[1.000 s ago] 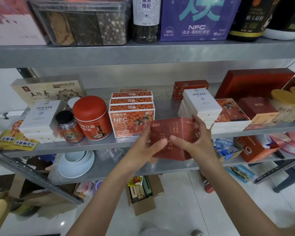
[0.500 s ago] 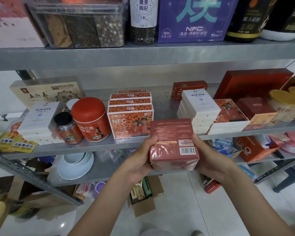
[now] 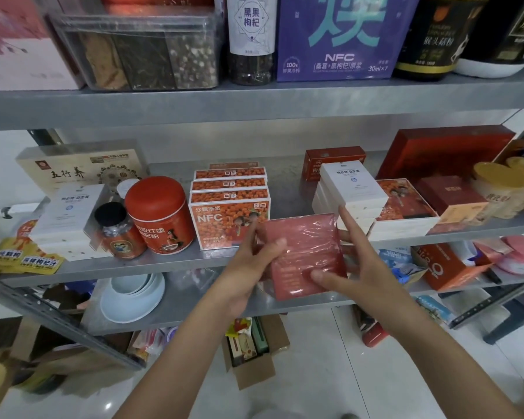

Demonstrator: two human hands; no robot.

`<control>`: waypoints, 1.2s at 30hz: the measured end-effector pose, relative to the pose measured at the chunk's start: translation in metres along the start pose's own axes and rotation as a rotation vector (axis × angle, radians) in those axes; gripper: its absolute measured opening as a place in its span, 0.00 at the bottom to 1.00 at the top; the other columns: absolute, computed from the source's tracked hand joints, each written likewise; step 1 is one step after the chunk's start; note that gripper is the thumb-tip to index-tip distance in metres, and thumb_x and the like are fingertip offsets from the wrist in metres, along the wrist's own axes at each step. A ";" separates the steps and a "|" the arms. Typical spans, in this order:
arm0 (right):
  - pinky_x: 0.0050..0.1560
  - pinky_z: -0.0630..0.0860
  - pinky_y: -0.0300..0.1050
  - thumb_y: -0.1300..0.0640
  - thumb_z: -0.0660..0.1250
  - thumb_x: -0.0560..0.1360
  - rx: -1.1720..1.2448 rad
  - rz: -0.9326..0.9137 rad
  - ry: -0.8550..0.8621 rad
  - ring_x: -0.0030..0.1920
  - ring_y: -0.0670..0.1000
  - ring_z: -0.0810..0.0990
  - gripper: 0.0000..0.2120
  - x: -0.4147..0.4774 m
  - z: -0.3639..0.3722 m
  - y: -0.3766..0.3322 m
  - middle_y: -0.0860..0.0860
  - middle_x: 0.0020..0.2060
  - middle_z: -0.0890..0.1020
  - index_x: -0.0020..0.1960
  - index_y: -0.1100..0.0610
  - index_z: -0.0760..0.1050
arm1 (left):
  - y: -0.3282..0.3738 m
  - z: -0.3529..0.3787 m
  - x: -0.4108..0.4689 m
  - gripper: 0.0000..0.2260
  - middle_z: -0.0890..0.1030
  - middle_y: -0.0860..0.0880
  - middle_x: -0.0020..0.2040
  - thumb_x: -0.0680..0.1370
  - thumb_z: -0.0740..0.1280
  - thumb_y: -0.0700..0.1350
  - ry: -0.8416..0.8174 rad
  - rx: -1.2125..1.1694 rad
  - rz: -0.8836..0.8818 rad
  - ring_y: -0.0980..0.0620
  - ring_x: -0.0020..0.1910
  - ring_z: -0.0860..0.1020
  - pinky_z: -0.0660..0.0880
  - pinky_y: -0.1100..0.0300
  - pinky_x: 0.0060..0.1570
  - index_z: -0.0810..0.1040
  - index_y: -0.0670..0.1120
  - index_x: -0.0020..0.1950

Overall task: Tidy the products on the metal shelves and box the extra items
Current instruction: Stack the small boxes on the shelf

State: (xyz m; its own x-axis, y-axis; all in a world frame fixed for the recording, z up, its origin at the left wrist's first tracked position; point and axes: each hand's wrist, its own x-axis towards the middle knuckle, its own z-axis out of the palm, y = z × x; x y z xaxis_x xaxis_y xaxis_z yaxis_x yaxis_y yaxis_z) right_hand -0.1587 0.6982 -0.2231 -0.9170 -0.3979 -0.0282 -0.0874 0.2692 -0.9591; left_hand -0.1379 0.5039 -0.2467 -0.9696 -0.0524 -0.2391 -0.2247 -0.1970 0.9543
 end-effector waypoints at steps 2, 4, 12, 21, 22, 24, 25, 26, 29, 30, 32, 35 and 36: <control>0.54 0.79 0.42 0.37 0.80 0.56 0.171 0.116 -0.029 0.58 0.39 0.78 0.48 0.005 -0.010 0.002 0.40 0.64 0.73 0.70 0.29 0.58 | -0.002 -0.005 0.003 0.39 0.82 0.44 0.60 0.66 0.76 0.62 -0.054 -0.063 -0.026 0.44 0.57 0.81 0.76 0.46 0.60 0.69 0.51 0.72; 0.65 0.73 0.57 0.37 0.80 0.55 0.276 0.241 -0.166 0.62 0.51 0.78 0.53 0.009 -0.012 0.005 0.48 0.65 0.76 0.74 0.37 0.59 | -0.007 -0.004 0.003 0.34 0.82 0.43 0.60 0.68 0.72 0.61 -0.113 -0.103 -0.044 0.42 0.60 0.80 0.73 0.43 0.64 0.70 0.49 0.71; 0.59 0.77 0.53 0.39 0.82 0.55 0.106 0.194 0.153 0.64 0.51 0.74 0.58 0.008 0.013 0.013 0.51 0.67 0.71 0.76 0.37 0.51 | -0.005 0.000 0.007 0.18 0.84 0.55 0.53 0.76 0.65 0.60 0.015 0.051 0.013 0.53 0.56 0.81 0.78 0.64 0.47 0.75 0.54 0.63; 0.42 0.74 0.29 0.34 0.71 0.60 -0.108 0.039 0.071 0.55 0.34 0.72 0.41 0.001 0.004 0.020 0.33 0.58 0.69 0.67 0.25 0.53 | -0.002 0.012 0.006 0.22 0.80 0.45 0.60 0.72 0.73 0.54 0.102 0.041 -0.140 0.47 0.54 0.79 0.78 0.53 0.51 0.73 0.53 0.64; 0.42 0.75 0.30 0.34 0.72 0.61 0.020 0.085 0.051 0.54 0.35 0.76 0.38 0.004 -0.004 0.021 0.33 0.57 0.73 0.68 0.29 0.60 | -0.002 0.009 0.008 0.17 0.83 0.46 0.47 0.72 0.72 0.56 0.096 -0.018 -0.242 0.47 0.44 0.78 0.76 0.56 0.45 0.76 0.50 0.56; 0.54 0.75 0.40 0.33 0.73 0.62 0.233 0.207 -0.007 0.56 0.42 0.80 0.34 0.013 -0.015 0.024 0.42 0.59 0.80 0.66 0.38 0.70 | -0.002 0.006 0.009 0.22 0.78 0.47 0.35 0.67 0.73 0.63 0.037 -0.152 -0.498 0.49 0.37 0.74 0.75 0.56 0.45 0.77 0.47 0.48; 0.59 0.75 0.46 0.31 0.73 0.63 0.280 0.260 -0.050 0.57 0.46 0.81 0.32 0.016 -0.016 0.026 0.45 0.58 0.82 0.64 0.40 0.74 | -0.005 0.006 0.011 0.26 0.78 0.45 0.40 0.64 0.74 0.64 -0.003 -0.228 -0.600 0.47 0.41 0.75 0.76 0.53 0.50 0.78 0.46 0.51; 0.60 0.74 0.51 0.30 0.72 0.64 0.279 0.309 -0.084 0.58 0.48 0.81 0.29 0.018 -0.016 0.027 0.46 0.56 0.83 0.61 0.41 0.76 | -0.009 0.006 0.012 0.32 0.79 0.42 0.49 0.60 0.76 0.65 -0.035 -0.281 -0.669 0.45 0.48 0.77 0.76 0.49 0.55 0.78 0.46 0.56; 0.56 0.75 0.52 0.31 0.68 0.68 0.177 0.417 -0.116 0.56 0.48 0.81 0.21 0.023 -0.013 0.031 0.43 0.51 0.85 0.56 0.39 0.77 | -0.019 0.006 0.012 0.39 0.75 0.39 0.63 0.56 0.77 0.64 -0.076 -0.355 -0.746 0.40 0.60 0.75 0.75 0.43 0.58 0.77 0.47 0.63; 0.54 0.76 0.50 0.31 0.69 0.68 0.161 0.429 -0.134 0.56 0.47 0.81 0.22 0.023 -0.014 0.032 0.44 0.52 0.84 0.58 0.39 0.76 | -0.020 0.007 0.012 0.39 0.76 0.40 0.64 0.58 0.77 0.64 -0.085 -0.354 -0.745 0.39 0.61 0.75 0.75 0.42 0.59 0.77 0.47 0.63; 0.54 0.78 0.49 0.34 0.73 0.66 0.185 0.412 -0.176 0.55 0.49 0.82 0.29 0.023 -0.023 0.034 0.45 0.53 0.84 0.64 0.42 0.73 | -0.021 0.007 0.012 0.36 0.78 0.40 0.58 0.60 0.75 0.65 -0.084 -0.305 -0.666 0.41 0.56 0.77 0.77 0.45 0.55 0.77 0.46 0.62; 0.51 0.81 0.48 0.51 0.78 0.67 0.262 0.330 -0.287 0.54 0.50 0.83 0.33 0.022 -0.039 0.035 0.46 0.52 0.84 0.67 0.44 0.68 | -0.021 0.005 0.012 0.30 0.80 0.45 0.52 0.58 0.78 0.58 -0.045 0.023 -0.257 0.48 0.48 0.79 0.78 0.56 0.44 0.77 0.50 0.57; 0.49 0.82 0.45 0.57 0.77 0.68 0.250 0.306 -0.318 0.54 0.48 0.83 0.34 0.022 -0.043 0.035 0.45 0.52 0.84 0.68 0.43 0.65 | -0.017 0.004 0.009 0.29 0.79 0.47 0.56 0.59 0.81 0.53 -0.076 0.165 -0.090 0.50 0.52 0.78 0.78 0.59 0.46 0.76 0.55 0.58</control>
State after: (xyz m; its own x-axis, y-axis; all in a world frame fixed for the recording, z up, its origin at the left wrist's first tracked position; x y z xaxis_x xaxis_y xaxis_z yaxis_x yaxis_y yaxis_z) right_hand -0.1987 0.7361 -0.2452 -0.7188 -0.5915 -0.3653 0.2981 0.2124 -0.9306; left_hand -0.1434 0.5109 -0.2646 -0.9479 0.0331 -0.3168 -0.3179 -0.0343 0.9475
